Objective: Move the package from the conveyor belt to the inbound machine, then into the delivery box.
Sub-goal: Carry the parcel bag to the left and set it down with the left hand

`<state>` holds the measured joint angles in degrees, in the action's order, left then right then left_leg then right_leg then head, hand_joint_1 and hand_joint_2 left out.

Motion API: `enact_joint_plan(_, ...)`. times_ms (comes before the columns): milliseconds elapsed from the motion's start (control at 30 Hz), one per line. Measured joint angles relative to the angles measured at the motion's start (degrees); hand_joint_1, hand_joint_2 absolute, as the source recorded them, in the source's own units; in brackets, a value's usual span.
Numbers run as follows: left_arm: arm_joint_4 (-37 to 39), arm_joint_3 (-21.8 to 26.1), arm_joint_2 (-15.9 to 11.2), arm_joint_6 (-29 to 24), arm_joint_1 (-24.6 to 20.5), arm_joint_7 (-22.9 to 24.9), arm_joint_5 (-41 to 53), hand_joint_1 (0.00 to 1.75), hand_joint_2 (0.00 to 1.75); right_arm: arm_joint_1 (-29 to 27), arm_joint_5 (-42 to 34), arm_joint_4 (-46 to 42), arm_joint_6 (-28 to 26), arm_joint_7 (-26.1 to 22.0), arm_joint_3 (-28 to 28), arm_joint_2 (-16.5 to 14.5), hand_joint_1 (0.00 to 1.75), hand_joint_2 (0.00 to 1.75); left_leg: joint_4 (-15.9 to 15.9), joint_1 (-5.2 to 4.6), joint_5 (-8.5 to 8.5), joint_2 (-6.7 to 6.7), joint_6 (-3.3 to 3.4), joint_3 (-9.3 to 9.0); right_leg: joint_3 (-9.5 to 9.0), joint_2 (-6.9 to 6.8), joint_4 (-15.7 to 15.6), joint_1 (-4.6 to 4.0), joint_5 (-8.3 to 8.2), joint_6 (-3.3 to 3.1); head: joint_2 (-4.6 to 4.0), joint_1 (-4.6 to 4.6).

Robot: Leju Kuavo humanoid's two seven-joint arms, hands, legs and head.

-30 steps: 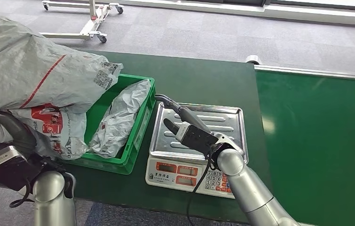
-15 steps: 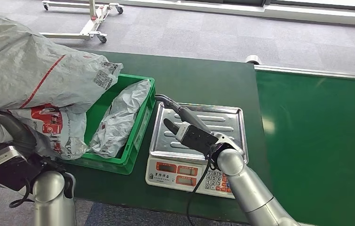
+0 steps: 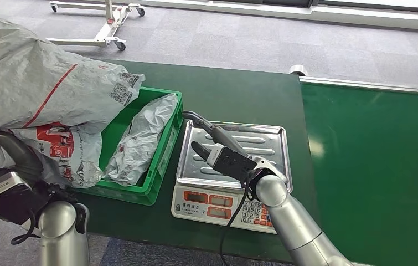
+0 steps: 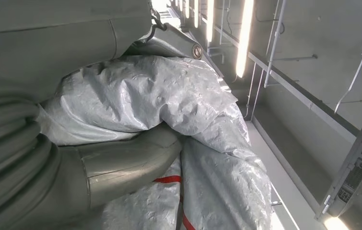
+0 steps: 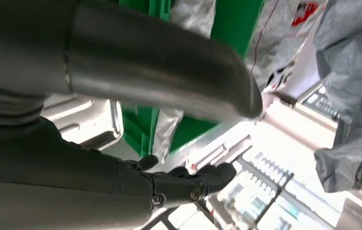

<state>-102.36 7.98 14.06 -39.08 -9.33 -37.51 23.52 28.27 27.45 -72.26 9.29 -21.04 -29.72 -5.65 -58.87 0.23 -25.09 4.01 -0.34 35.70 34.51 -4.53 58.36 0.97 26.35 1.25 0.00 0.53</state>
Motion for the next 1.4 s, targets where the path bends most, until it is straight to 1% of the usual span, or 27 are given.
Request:
enact_joint_plan(33, 3.28, -0.18, -0.09, 0.35, -1.64, 2.89, 4.12, 1.75, 1.75, -1.77, 4.41, -3.12, -3.89, -1.34, 1.28, -0.99, 0.00, 1.75, -0.03, -0.01, 0.02, -0.13, 0.03, 0.00, 0.10, -0.19, -0.01, 0.03, 0.05, 0.02, 0.00, 0.02)
enact_joint_plan(67, 8.28, -0.28, -0.21, 0.62, -3.85, 6.31, 10.50, 1.75, 1.75, -3.94, 10.88, -7.46, -10.02, -3.73, 3.43, -2.32, 0.00, 1.75, -0.02, -0.02, 0.05, -0.32, 0.06, 0.04, 0.14, -0.42, -0.01, 0.05, 0.09, 0.05, 0.00, 0.03)
enact_joint_plan(100, 14.22, -0.28, -0.32, 0.50, -6.09, 8.82, 18.38, 1.75, 1.75, -6.00, 18.26, -12.39, -18.36, -6.69, 6.62, -3.89, 0.00, 1.75, 0.00, -0.03, 0.05, -0.51, 0.06, 0.09, 0.15, -0.63, 0.00, 0.05, 0.14, 0.05, 0.00, 0.04)
enact_joint_plan(133, 19.99, -0.04, -0.37, 0.17, -7.94, 9.91, 26.96, 1.75, 1.75, -7.42, 24.85, -16.61, -27.85, -9.42, 11.01, -5.46, 0.00, 1.75, 0.02, -0.01, 0.04, -0.64, 0.03, 0.13, 0.04, -0.75, 0.01, 0.03, 0.15, 0.03, 0.00, 0.04)
enact_joint_plan(167, 24.71, 0.35, -0.33, -0.07, -9.13, 9.85, 34.82, 1.75, 1.75, -8.29, 29.40, -19.72, -37.88, -11.22, 16.06, -6.96, 0.00, 1.75, 0.03, 0.03, 0.01, -0.65, -0.01, 0.14, -0.04, -0.70, 0.00, 0.00, 0.13, 0.01, 0.00, 0.02)
enact_joint_plan(200, 28.42, 0.70, -0.25, -0.25, -9.97, 9.19, 40.90, 1.75, 1.75, -9.08, 31.73, -21.99, -47.10, -12.00, 21.36, -8.25, 0.00, 1.75, 0.02, 0.07, -0.02, -0.59, -0.04, 0.13, -0.09, -0.60, -0.02, -0.02, 0.09, 0.00, 0.00, -0.04)
enact_joint_plan(233, 31.56, 1.03, -0.20, -0.40, -10.79, 8.70, 44.34, 1.75, 1.75, -10.06, 32.50, -23.97, -54.54, -12.23, 26.42, -9.19, 0.00, 1.75, 0.00, 0.06, -0.06, -0.47, -0.03, 0.15, -0.18, -0.47, -0.04, 0.02, 0.01, 0.05, 0.00, -0.13)
enact_joint_plan(267, 34.14, 1.35, -0.16, -0.53, -11.58, 8.48, 45.18, 1.75, 1.75, -11.13, 32.39, -25.66, -59.22, -12.41, 30.25, -9.90, 0.00, 1.75, -0.01, 0.01, -0.08, -0.29, 0.00, 0.16, -0.20, -0.31, -0.05, 0.09, -0.09, 0.12, 0.00, -0.18)
enact_joint_plan(300, 36.26, 1.64, -0.16, -0.65, -12.30, 8.45, 44.33, 1.75, 1.75, -12.06, 32.25, -26.95, -60.80, -12.56, 33.12, -10.42, 0.00, 1.75, -0.03, -0.06, -0.11, -0.08, 0.03, 0.18, -0.18, -0.12, -0.05, 0.15, -0.18, 0.18, 0.00, -0.23)
enact_joint_plan(333, 38.08, 1.92, -0.16, -0.78, -12.94, 8.44, 42.79, 1.75, 1.75, -12.74, 32.22, -28.10, -59.69, -12.68, 35.26, -10.82, 0.00, 1.75, -0.05, -0.11, -0.13, 0.12, 0.05, 0.19, -0.16, 0.09, -0.05, 0.18, -0.26, 0.23, 0.00, -0.26)
enact_joint_plan(433, 41.93, 2.26, -0.07, -0.98, -14.35, 8.36, 40.77, 1.75, 1.75, -13.67, 32.22, -30.46, -51.67, -12.74, 39.22, -11.22, 0.00, 1.75, -0.06, -0.13, -0.13, 0.26, 0.10, 0.19, -0.09, 0.29, -0.06, 0.13, -0.27, 0.25, 0.00, -0.26)
enact_joint_plan(500, 43.50, 2.36, 0.00, -1.04, -14.87, 8.33, 40.55, 1.75, 1.75, -14.00, 32.20, -31.44, -50.01, -12.75, 40.74, -11.22, 0.00, 1.75, -0.06, -0.13, -0.11, 0.21, 0.12, 0.20, -0.10, 0.25, -0.06, 0.10, -0.25, 0.23, 0.00, -0.26)
enact_joint_plan(733, 46.12, 2.55, 0.16, -1.10, -15.82, 8.33, 40.39, 1.75, 1.75, -14.43, 32.20, -32.94, -49.40, -12.75, 42.88, -11.22, 0.00, 1.75, -0.05, -0.06, -0.10, 0.24, 0.12, 0.19, -0.11, 0.26, -0.06, 0.06, -0.23, 0.21, 0.00, -0.27)
enact_joint_plan(1067, 47.19, 2.66, 0.17, -1.10, -16.05, 8.28, 40.38, 1.75, 1.75, -14.53, 32.33, -33.46, -49.39, -12.64, 43.35, -11.22, 0.00, 1.75, -0.05, -0.06, -0.10, 0.23, 0.13, 0.20, -0.13, 0.25, -0.06, 0.11, -0.24, 0.22, 0.00, -0.27)
enact_joint_plan(1233, 47.24, 2.73, 0.17, -1.10, -16.05, 7.98, 40.18, 1.75, 1.75, -14.52, 34.50, -33.53, -49.35, -10.43, 43.40, -11.22, 0.00, 1.75, -0.05, -0.06, -0.10, 0.20, 0.13, 0.20, -0.15, 0.23, -0.06, 0.10, -0.24, 0.21, 0.00, -0.27)
enact_joint_plan(1400, 47.24, 2.75, 0.19, -1.10, -16.03, 8.03, 40.20, 1.75, 1.75, -14.52, 35.02, -33.55, -49.33, -9.69, 43.40, -11.22, 0.00, 1.75, -0.05, -0.06, -0.10, 0.20, 0.13, 0.20, -0.16, 0.23, -0.06, 0.09, -0.24, 0.21, 0.00, -0.27)
